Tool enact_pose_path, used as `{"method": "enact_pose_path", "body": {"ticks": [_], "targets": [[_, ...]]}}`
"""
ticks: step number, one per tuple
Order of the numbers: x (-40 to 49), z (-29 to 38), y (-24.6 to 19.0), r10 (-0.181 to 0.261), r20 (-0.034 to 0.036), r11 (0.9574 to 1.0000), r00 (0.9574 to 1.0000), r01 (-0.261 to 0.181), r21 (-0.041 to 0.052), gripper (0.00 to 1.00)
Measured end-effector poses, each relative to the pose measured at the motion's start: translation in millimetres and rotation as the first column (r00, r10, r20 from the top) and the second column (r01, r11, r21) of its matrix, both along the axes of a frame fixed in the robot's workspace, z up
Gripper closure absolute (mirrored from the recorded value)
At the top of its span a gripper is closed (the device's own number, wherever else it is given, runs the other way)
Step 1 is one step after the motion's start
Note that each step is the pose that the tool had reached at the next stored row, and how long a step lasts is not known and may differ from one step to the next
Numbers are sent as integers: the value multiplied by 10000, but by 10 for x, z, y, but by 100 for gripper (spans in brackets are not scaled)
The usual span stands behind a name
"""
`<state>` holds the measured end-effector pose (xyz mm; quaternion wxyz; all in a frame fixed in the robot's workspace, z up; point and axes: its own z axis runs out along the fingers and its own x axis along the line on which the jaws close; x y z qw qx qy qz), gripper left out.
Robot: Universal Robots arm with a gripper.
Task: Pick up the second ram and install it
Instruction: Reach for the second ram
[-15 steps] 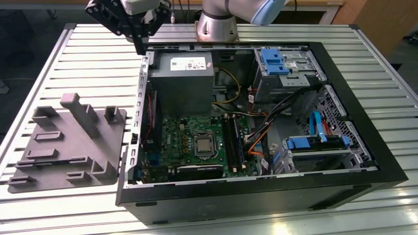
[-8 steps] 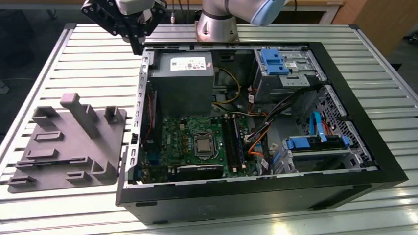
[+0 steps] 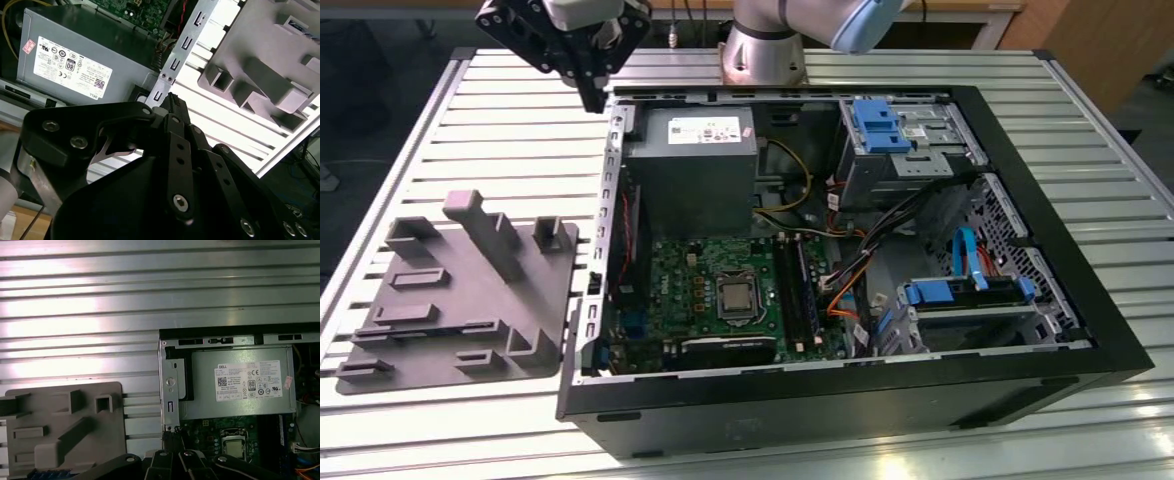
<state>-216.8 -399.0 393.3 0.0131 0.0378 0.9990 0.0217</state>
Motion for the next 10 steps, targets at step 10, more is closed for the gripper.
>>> {"method": "enact_pose_path", "body": {"ticks": [10], "targets": [[-70,0,0,-1,0,10000,10000,1,0,89]]}}
